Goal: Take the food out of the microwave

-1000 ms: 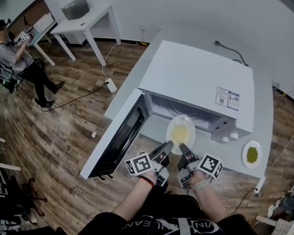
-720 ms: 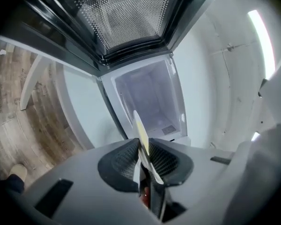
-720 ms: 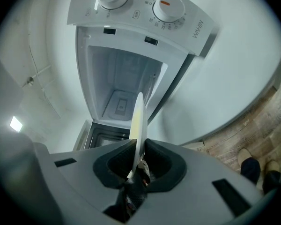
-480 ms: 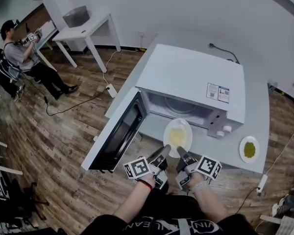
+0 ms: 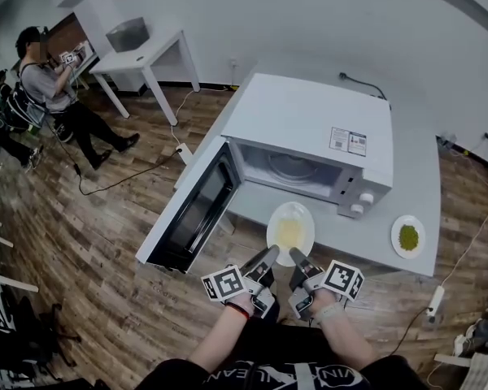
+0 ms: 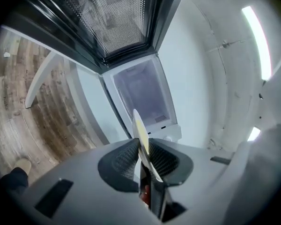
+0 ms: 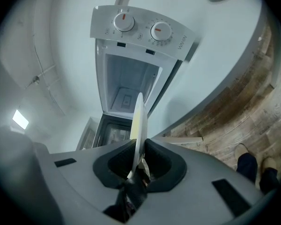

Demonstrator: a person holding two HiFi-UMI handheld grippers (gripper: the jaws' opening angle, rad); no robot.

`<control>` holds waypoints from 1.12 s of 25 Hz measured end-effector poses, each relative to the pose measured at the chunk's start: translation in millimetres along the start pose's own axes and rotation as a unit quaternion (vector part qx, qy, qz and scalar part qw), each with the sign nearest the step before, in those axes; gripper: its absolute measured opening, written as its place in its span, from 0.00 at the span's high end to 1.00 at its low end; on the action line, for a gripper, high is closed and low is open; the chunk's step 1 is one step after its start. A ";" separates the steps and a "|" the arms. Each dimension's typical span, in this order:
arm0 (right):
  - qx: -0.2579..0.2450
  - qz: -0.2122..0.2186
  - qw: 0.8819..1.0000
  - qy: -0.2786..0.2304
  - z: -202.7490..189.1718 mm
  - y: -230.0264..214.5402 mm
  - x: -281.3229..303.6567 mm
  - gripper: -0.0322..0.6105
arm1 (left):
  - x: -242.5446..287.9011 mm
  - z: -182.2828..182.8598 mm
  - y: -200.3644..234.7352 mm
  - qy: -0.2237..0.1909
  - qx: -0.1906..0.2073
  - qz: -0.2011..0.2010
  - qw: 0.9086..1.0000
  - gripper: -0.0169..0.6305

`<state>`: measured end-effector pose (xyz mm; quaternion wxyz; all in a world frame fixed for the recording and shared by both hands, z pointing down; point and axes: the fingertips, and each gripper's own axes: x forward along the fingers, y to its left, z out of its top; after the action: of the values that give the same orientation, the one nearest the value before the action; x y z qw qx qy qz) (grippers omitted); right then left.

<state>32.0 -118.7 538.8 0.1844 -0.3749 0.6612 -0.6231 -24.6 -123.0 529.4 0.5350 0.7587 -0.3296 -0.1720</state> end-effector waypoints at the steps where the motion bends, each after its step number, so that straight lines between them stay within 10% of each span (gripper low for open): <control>1: 0.000 0.000 1.000 0.001 -2.4 -0.7 -3.1 0.85 | -2.4 -3.4 -0.6 0.000 -0.001 0.001 1.000 0.87; 28: -0.001 0.007 1.000 0.016 -58.1 -9.2 -69.9 0.85 | -59.7 -70.4 -19.8 -0.009 -0.002 0.007 1.000 0.87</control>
<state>38.7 -27.5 541.0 0.1778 -0.3599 0.6676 -0.6270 -18.4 -28.8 531.5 0.5350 0.7537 -0.3388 -0.1759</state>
